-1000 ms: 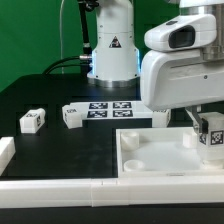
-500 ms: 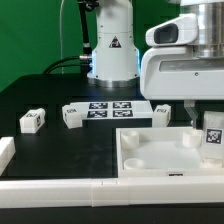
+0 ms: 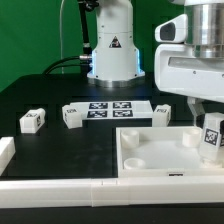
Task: Assemble one leg
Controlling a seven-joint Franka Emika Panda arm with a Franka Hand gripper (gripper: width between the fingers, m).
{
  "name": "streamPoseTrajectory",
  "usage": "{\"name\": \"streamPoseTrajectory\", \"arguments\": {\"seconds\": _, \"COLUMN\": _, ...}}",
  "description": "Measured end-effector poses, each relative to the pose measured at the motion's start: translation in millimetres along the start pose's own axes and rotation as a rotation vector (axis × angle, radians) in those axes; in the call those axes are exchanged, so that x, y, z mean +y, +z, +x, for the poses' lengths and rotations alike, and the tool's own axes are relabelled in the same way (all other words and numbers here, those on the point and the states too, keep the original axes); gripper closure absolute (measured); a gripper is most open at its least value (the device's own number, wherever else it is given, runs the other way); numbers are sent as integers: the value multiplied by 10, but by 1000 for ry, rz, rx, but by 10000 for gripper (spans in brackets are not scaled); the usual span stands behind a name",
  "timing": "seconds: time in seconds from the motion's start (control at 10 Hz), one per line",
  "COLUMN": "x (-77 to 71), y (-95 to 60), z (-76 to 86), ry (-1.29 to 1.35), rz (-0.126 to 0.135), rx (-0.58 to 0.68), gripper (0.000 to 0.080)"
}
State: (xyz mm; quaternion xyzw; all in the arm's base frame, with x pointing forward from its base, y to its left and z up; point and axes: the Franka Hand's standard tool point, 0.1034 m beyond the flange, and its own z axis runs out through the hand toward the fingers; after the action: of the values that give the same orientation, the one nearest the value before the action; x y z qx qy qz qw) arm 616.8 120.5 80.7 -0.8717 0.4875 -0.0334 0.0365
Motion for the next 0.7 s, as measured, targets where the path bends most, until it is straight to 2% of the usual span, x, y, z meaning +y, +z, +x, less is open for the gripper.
{"name": "streamPoseTrajectory", "arguments": {"seconds": 0.1, "x": 0, "y": 0, "z": 0, "ry": -2, "rz": 0, "rx": -1, "gripper": 501}}
{"name": "streamPoseTrajectory", "arguments": {"seconds": 0.2, "x": -1, "y": 2, "z": -5, "ry": -11, "rz": 0, "rx": -1, "gripper": 419}}
{"name": "streamPoseTrajectory", "arguments": {"seconds": 0.3, "x": -1, "y": 3, "z": -6, "ry": -67, "rz": 0, "rx": -1, "gripper": 269}}
{"name": "streamPoseTrajectory", "arguments": {"seconds": 0.4, "x": -3, "y": 5, "z": -14, "ry": -112, "rz": 3, "rx": -1, "gripper": 269}}
{"name": "streamPoseTrajectory", "arguments": {"seconds": 0.5, "x": 7, "y": 19, "z": -41, "ry": -223, "rz": 6, "rx": -1, "gripper": 170}}
{"name": "streamPoseTrajectory", "arguments": {"seconds": 0.7, "x": 26, "y": 32, "z": -40, "ry": -592, "rz": 2, "rx": -4, "gripper": 154}}
